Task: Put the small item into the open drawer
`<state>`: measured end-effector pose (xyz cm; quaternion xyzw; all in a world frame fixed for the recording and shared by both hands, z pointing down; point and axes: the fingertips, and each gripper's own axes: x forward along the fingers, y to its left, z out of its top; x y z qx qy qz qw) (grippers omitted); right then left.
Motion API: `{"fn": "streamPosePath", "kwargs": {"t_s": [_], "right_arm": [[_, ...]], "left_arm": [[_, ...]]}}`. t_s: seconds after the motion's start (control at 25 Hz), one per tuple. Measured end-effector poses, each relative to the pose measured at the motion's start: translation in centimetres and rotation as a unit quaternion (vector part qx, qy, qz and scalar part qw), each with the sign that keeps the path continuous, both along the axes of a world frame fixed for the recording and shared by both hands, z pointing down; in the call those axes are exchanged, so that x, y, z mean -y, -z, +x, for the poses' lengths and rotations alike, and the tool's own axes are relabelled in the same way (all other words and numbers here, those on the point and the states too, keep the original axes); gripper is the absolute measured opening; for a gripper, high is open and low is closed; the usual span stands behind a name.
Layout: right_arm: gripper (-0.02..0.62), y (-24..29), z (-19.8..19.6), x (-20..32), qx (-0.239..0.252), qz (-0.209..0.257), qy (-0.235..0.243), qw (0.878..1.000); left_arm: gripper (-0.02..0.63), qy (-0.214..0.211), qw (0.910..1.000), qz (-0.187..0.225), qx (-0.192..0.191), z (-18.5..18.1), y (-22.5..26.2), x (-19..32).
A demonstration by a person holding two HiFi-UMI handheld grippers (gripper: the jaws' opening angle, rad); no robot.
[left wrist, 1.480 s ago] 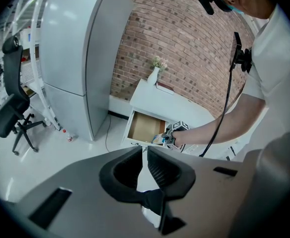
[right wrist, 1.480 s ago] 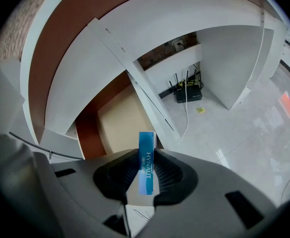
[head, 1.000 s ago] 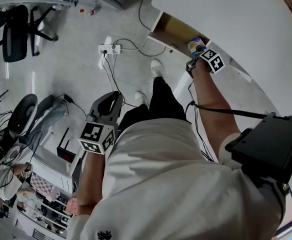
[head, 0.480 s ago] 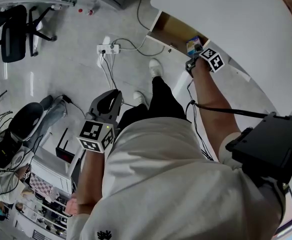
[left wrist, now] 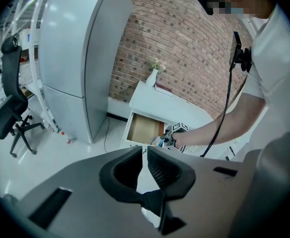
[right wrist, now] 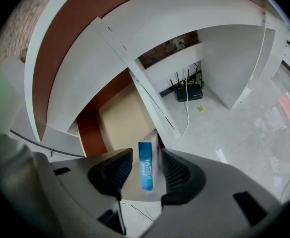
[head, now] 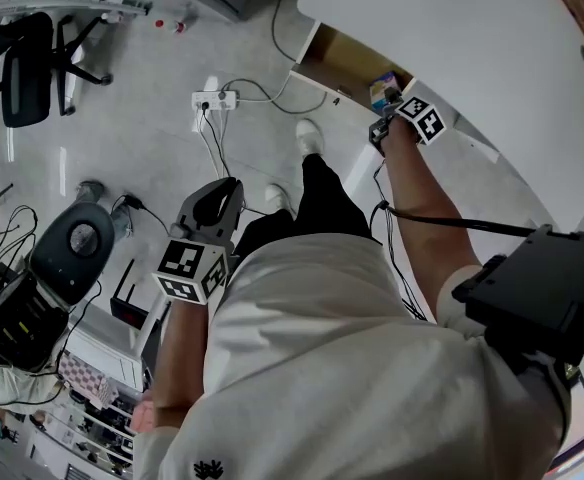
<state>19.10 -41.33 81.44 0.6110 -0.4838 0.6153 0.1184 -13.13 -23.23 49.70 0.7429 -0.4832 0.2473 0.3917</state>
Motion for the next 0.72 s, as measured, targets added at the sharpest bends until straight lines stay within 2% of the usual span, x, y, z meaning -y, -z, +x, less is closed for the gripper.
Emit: {"fn": "streamPosePath", "kwargs": {"t_s": [0.24,0.52,0.6,0.72], "right_arm": [[0.216,1.8,-0.8,-0.3,0.007,0.013,0.009,1.0],[0.219,6.0,0.0,-5.9,0.009,0.038,0.029,0.999],[0.218,7.1,-0.5,-6.7,0.0,0.046,0.051,0.998],[0.219,6.8,-2.7,-7.6,-0.014,0.048,0.115,0.992]], "left_arm": [[0.046,-0.012,0.9998,0.014,-0.006,-0.5,0.6,0.0],[0.046,-0.027,0.9983,0.049,-0.014,0.2,3.3,-5.2],[0.046,-0.031,0.9974,0.063,-0.017,-0.1,3.8,-5.5],[0.046,-0.031,0.9966,0.075,-0.018,-1.4,3.1,-4.9]]}}
